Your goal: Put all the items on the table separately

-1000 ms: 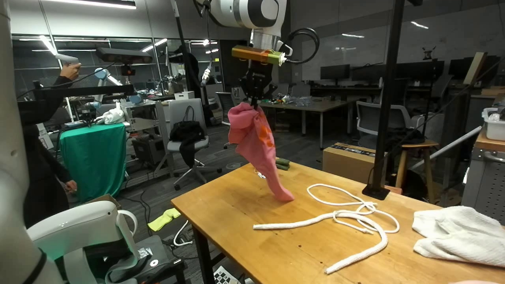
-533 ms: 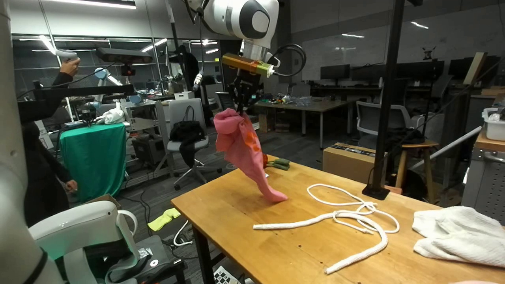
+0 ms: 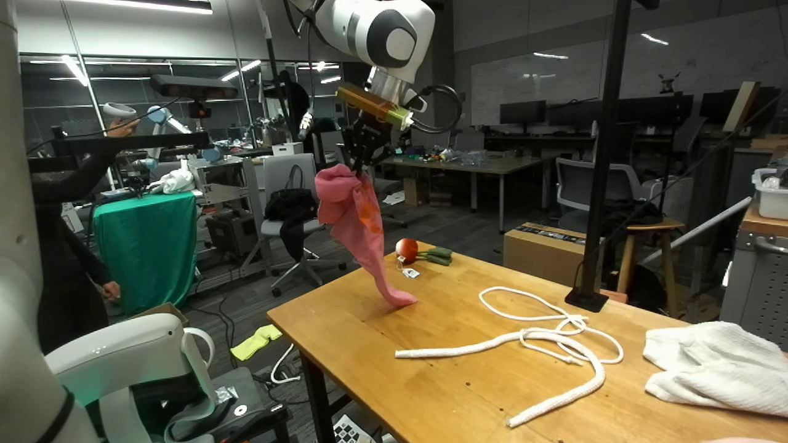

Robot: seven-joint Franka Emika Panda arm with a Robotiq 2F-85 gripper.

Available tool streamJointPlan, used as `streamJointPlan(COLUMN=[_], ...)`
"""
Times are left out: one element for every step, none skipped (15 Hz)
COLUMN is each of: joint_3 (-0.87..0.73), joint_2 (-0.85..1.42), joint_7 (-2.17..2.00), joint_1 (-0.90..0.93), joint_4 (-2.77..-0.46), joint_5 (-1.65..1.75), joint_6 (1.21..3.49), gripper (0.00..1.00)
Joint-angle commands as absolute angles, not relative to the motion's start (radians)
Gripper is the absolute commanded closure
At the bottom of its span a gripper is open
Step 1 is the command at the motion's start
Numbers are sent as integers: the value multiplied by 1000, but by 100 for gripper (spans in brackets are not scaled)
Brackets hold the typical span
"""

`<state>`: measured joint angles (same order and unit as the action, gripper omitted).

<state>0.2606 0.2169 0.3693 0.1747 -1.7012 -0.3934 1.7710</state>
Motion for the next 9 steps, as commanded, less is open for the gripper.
streamJointPlan(joint_3=[259,261,263,265,267,270,273,278,283], joint_2=[254,267,282,294,305,321,329,346,357], joint_7=[367,369,370,373,368,368,368,366,368], joint_1=[183,182,182,184,188,193,196,199,202], joint_4=[-1722,-1730,-1735,-1751,-1764,-1780,-1791,-1799,-1813], joint_5=[-417,-420,-425,-425,-426,-425,-427,-430,-434], joint_6=[1792,1790,1787,1801,1819,1846,1860,1876,1895], gripper=[96,96,96,96,96,96,96,96,96])
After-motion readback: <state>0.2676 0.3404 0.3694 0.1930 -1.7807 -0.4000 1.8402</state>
